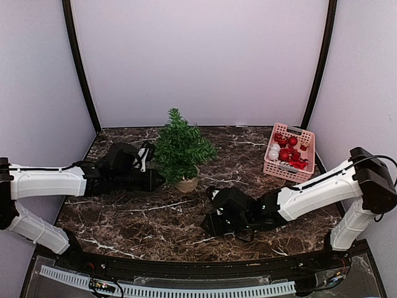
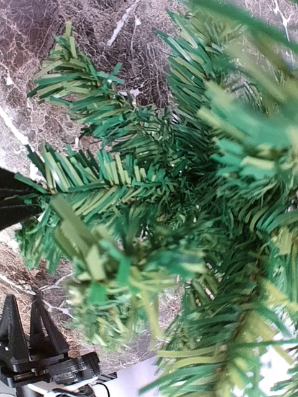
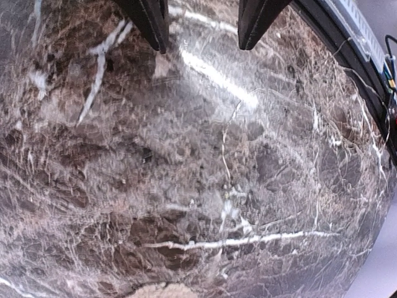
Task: Decorate the small christmas tree
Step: Wrap the light string in the gap of the branches.
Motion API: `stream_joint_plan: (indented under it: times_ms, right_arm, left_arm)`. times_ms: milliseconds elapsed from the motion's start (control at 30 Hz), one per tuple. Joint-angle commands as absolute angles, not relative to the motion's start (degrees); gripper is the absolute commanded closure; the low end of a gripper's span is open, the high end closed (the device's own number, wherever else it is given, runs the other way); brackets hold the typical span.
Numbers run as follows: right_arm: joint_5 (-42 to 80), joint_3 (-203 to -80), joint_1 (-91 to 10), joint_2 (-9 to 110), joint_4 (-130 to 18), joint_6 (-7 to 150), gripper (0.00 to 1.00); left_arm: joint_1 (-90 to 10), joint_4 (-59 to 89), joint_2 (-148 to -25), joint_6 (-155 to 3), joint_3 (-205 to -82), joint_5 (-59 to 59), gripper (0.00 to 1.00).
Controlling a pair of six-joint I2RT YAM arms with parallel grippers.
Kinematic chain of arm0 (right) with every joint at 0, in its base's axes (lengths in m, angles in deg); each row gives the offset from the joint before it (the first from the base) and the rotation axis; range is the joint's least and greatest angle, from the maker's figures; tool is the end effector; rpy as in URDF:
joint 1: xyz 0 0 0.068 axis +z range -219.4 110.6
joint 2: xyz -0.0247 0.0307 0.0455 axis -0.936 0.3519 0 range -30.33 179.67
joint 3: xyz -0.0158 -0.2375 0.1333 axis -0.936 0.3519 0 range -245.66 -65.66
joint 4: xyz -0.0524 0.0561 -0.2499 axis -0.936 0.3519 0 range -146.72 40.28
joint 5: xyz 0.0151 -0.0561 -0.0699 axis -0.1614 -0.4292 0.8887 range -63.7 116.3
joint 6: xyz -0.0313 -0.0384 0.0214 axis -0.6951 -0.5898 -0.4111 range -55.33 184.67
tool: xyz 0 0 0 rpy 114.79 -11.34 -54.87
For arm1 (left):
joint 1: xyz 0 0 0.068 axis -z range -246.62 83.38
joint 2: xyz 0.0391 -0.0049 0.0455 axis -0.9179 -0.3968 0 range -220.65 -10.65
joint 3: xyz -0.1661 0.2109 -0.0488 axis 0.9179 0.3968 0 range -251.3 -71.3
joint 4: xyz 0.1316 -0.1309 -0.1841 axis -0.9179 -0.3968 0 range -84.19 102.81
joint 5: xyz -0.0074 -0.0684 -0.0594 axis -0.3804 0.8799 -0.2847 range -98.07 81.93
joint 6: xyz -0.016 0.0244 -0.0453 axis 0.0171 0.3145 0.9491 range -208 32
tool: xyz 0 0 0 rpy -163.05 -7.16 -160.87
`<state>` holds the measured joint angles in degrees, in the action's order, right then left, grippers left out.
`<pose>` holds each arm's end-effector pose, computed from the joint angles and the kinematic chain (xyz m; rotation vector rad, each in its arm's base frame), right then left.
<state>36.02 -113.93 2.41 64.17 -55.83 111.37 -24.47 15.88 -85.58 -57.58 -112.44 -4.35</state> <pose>0.1080 0.3095 0.1613 -0.4655 2.4781 0.7410 0.2079 -0.1912 0.2262 0.2674 2.2006 -0.8045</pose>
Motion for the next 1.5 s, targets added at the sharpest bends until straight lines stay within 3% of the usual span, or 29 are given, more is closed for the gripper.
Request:
stream_joint_plan:
  times_ms: [0,67,133,533,1267,1367,1467]
  right_arm:
    - [35.0,-111.9,3.2,61.0,-54.3,113.1,0.78]
    - [35.4,-111.2,3.2,59.8,-54.1,113.7,0.93]
    - [37.3,-110.9,3.2,58.8,-53.4,114.3,1.00]
    - [41.1,-111.3,1.4,57.3,-52.8,115.0,1.00]
    - [43.1,-110.5,1.2,51.9,-49.9,116.8,1.00]
    - [41.9,-109.7,1.2,49.6,-50.3,115.3,1.00]
    - [39.6,-109.9,1.6,49.6,-50.2,113.5,1.00]
  left_arm:
    - [-25.1,15.4,-85.9,-58.2,-114.0,-4.2,1.00]
    - [-25.3,15.3,-85.9,-58.7,-114.0,-4.1,1.00]
    - [-25.2,15.2,-85.8,-59.8,-113.7,-4.3,1.00]
    - [-25.3,19.5,-81.7,-72.2,-107.8,1.3,1.00]
    - [-25.2,15.1,-85.0,-76.8,-113.4,-0.3,1.00]
    - [-25.2,14.3,-85.5,-77.1,-114.3,-1.0,0.97]
    - [-25.2,13.8,-85.2,-77.1,-114.8,-1.4,0.88]
